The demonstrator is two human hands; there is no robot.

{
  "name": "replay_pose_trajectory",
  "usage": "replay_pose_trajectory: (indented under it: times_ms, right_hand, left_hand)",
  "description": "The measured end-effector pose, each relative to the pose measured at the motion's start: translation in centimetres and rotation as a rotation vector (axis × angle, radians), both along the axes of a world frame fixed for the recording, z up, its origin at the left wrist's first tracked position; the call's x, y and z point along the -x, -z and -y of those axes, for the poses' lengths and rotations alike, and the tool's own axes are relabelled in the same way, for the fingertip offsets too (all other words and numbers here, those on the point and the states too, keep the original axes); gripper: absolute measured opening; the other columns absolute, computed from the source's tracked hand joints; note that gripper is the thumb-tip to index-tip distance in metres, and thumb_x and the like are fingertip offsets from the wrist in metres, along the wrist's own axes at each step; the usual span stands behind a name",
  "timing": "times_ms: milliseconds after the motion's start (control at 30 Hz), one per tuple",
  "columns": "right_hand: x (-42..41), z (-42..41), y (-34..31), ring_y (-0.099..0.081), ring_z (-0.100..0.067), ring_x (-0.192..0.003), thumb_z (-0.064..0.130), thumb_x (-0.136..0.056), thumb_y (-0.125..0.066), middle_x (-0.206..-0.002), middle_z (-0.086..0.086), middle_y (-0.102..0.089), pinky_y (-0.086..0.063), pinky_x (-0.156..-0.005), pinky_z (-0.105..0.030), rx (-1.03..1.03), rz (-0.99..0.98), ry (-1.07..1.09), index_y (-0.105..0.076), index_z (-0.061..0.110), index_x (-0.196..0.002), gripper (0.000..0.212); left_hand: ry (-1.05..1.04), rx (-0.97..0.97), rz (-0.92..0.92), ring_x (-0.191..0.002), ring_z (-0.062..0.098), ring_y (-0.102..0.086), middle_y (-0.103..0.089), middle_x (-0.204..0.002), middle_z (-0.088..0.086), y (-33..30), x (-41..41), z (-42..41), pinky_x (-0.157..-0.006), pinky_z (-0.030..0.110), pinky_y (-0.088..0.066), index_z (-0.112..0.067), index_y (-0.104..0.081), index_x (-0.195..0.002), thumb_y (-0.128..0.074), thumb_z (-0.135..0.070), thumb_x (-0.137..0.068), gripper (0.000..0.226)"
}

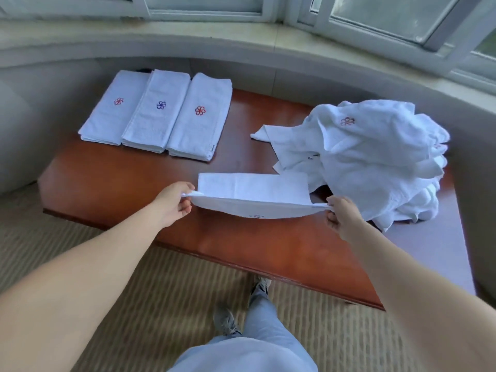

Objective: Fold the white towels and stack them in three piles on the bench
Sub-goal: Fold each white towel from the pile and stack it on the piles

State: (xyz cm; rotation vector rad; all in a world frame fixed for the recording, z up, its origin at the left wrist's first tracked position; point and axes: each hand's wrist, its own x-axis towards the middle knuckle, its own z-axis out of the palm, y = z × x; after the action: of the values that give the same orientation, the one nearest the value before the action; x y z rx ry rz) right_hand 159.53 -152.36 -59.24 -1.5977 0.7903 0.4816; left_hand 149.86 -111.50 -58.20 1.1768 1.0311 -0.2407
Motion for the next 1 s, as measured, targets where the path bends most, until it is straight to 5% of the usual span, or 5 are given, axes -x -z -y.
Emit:
replay_pose_trajectory:
  times_ms: [233,400,600,800,1000]
  right_hand:
    - [-5.4,-2.8,-12.2,-0.046,-0.010,-0.042,0.013,-0.091,-0.059,-0.061,-0.003,-0.051,-0.060,-0.058,-0.027,-0.447,0.233,0.309,-0.062,0.010,-0.090,0.005]
    - [-6.5,-4.5,-13.8,-0.051,-0.009,-0.052,0.011,-0.099,-0.056,-0.076,-0.004,-0.050,-0.064,-0.072,-0.034,-0.390,0.140,0.220,-0.056,0.010,-0.110,0.012]
    - [-7.1,-4.9,-15.0,-0.055,-0.008,-0.049,0.012,-0.097,-0.059,-0.078,-0.002,-0.051,-0.060,-0.068,-0.027,-0.450,0.255,0.202,-0.062,0.015,-0.095,0.005]
    - [-4.3,-3.5,-10.7,-0.050,-0.008,-0.045,0.014,-0.089,-0.063,-0.073,-0.001,-0.053,-0.058,-0.065,-0.026,-0.243,0.268,0.144,-0.068,0.015,-0.098,0.010]
    - [3.3,0.4,3.2,-0.054,-0.017,-0.057,0.006,-0.095,-0.055,-0.076,-0.007,-0.057,-0.050,-0.047,-0.022,0.243,0.085,-0.279,-0.076,0.016,-0.093,0.023]
  left_hand:
    - [-0.162,0.191,0.303,-0.048,0.009,-0.049,-0.050,-0.057,-0.006,-11.8,-5.6,-1.2,-0.062,0.023,-0.048,-0.022,-0.066,-0.072,-0.052,-0.012,-0.084,0.021]
    - [-0.186,0.105,0.211,-0.077,0.014,-0.063,-0.053,-0.072,-0.002,-13.0,-7.2,-1.2,-0.091,0.031,-0.052,-0.018,-0.059,-0.085,-0.047,-0.012,-0.098,0.019]
    - [-0.236,0.078,0.312,-0.083,0.013,-0.062,-0.054,-0.083,-0.001,-13.3,-7.2,-2.5,-0.082,0.028,-0.054,-0.019,-0.063,-0.090,-0.050,-0.015,-0.096,0.015]
    - [-0.152,-0.013,0.272,-0.072,0.015,-0.056,-0.055,-0.082,0.002,-10.5,-3.4,-1.0,-0.077,0.028,-0.054,-0.019,-0.064,-0.083,-0.054,-0.011,-0.091,0.015]
    - [0.167,-0.247,-0.117,-0.076,0.017,-0.058,-0.061,-0.089,0.006,1.9,4.9,1.6,-0.095,0.038,-0.057,-0.007,-0.070,-0.111,-0.073,-0.015,-0.091,0.021]
